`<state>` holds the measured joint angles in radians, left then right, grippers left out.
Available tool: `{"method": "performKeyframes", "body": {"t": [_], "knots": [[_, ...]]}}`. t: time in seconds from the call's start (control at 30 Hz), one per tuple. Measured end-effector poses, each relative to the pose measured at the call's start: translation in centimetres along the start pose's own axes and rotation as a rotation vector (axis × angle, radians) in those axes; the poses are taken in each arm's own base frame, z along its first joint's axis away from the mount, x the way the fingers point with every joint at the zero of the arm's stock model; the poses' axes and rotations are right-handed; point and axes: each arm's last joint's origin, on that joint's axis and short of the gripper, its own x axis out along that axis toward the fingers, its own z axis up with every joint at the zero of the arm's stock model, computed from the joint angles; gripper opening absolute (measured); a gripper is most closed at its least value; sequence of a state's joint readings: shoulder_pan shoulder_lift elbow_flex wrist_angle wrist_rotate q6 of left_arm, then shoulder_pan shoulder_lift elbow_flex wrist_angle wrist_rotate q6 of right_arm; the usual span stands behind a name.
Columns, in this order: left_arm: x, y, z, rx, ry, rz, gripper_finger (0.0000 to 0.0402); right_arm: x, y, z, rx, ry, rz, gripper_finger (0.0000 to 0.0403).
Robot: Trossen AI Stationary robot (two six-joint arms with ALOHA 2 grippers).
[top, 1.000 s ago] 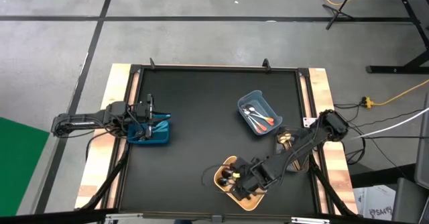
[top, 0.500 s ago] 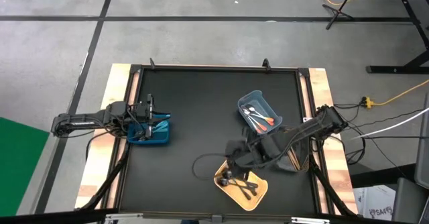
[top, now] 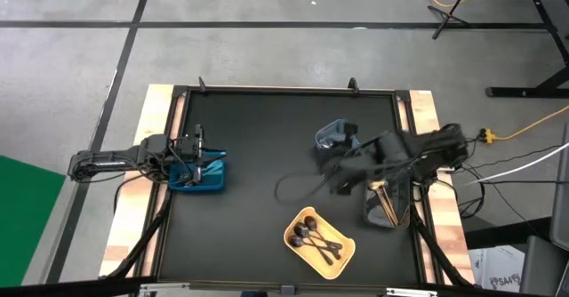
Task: Sort silverware by color (type)
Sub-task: Return to Home Position
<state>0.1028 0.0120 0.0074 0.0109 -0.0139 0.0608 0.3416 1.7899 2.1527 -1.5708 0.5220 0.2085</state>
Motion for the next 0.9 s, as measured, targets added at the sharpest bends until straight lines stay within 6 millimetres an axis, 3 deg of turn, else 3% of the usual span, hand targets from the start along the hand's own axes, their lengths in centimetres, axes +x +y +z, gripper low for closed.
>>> {"method": "performKeyframes", "body": {"t": [0.23,0.4,0.6,0.9], "knots": [[0.0,0.0,0.0,0.0,0.0,0.0,0.0063,-2.0,-3.3,-4.1,0.08,-0.097,-0.079,0.0062],[0.0,0.0,0.0,0.0,0.001,0.0,0.0063,-1.4,-3.8,-8.1,0.079,-0.247,-0.039,0.0062],[0.0,0.0,0.0,-0.001,0.0,0.0,0.0063,1.3,-5.2,-13.6,0.172,-0.441,0.082,0.0062],[0.0,0.0,0.0,-0.001,0.0,0.0,0.0063,6.2,-5.2,-21.0,0.243,-0.591,0.127,0.0062]]}}
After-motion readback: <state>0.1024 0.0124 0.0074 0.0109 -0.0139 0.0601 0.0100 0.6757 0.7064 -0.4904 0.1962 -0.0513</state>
